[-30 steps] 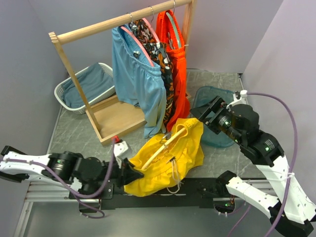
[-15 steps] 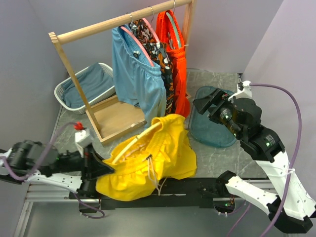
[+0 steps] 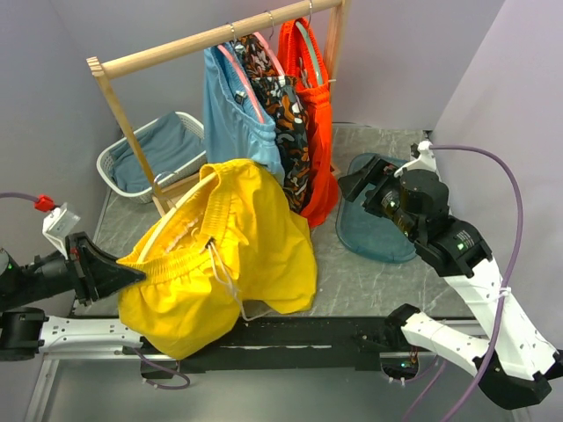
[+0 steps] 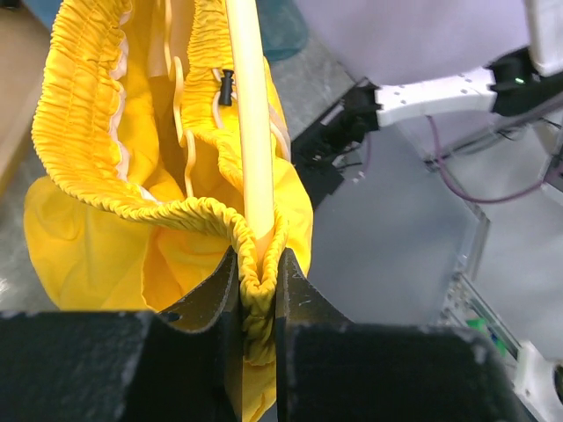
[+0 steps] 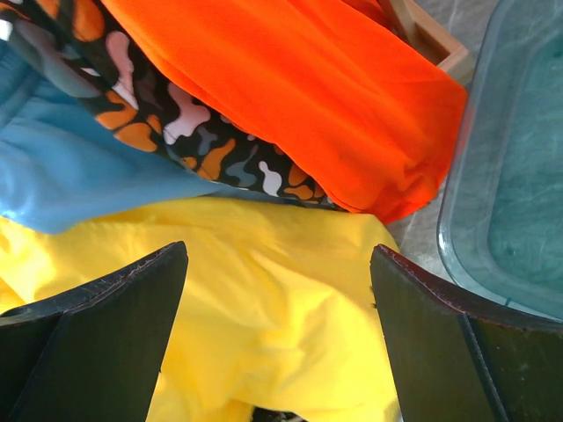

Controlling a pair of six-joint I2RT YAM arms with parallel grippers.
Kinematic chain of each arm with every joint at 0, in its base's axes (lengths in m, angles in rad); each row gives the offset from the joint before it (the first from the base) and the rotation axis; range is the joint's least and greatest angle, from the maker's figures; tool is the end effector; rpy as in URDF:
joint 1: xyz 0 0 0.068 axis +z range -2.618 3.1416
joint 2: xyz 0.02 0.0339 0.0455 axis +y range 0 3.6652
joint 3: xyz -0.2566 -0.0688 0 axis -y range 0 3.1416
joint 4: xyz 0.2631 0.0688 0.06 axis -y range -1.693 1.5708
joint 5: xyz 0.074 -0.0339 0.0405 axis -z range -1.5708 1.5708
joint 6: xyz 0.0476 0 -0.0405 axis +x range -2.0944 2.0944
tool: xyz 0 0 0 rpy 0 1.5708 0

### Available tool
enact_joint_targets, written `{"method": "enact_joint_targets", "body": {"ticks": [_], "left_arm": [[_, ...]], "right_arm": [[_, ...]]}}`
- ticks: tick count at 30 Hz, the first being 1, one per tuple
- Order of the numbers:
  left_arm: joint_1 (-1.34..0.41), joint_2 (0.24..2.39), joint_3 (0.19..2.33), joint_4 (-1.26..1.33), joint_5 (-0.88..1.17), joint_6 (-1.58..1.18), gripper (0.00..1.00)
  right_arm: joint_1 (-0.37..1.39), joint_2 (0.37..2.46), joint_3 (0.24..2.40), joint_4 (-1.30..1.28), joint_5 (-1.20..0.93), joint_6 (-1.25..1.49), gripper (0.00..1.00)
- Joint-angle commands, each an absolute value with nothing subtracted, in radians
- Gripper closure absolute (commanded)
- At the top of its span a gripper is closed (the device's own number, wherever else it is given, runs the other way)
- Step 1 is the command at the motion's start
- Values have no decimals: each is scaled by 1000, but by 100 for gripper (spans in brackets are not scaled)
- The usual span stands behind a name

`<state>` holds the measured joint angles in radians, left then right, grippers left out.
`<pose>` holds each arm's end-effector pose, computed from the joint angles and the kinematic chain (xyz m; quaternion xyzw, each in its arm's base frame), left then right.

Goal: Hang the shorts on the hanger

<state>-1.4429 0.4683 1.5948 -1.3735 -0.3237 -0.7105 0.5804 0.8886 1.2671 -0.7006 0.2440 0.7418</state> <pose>0.0106 0.0362 0.4635 0.1863 0.7624 -0.4738 0.3996 0.1690 0.0971 0.4276 0.1358 0.7970 0.2783 0.5186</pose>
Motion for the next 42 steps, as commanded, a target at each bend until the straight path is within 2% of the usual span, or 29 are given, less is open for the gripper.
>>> {"method": "enact_joint_targets", "body": {"ticks": [1,9,15,22,34,39,42], "left_arm": [[-1410,557,1652,-1367,-454,-693,99],[-1402,606,1640,-1370,-465,-693,99],[-1402,572,1631,-1371,-463,-707,99],[-1391,522,1615,-1371,-502,-730,99],[-1364,497,1617,-1371,-453,-706,99],[-1355,486,1628,-1371,-440,-700,99],[-1351,488,1634,-1371,-442,-693,99]], "right_arm": [[586,879,1236,-660,253,736,9],[629,859,1204,-594,132,709,12],[950,977,1308,-526,382,631,12],[1107,1163,1469,-445,609,488,9],[1121,1509,1686,-367,765,440,2],[1063,1594,1742,-446,833,538,2],[1019,1585,1706,-488,828,621,2]]}}
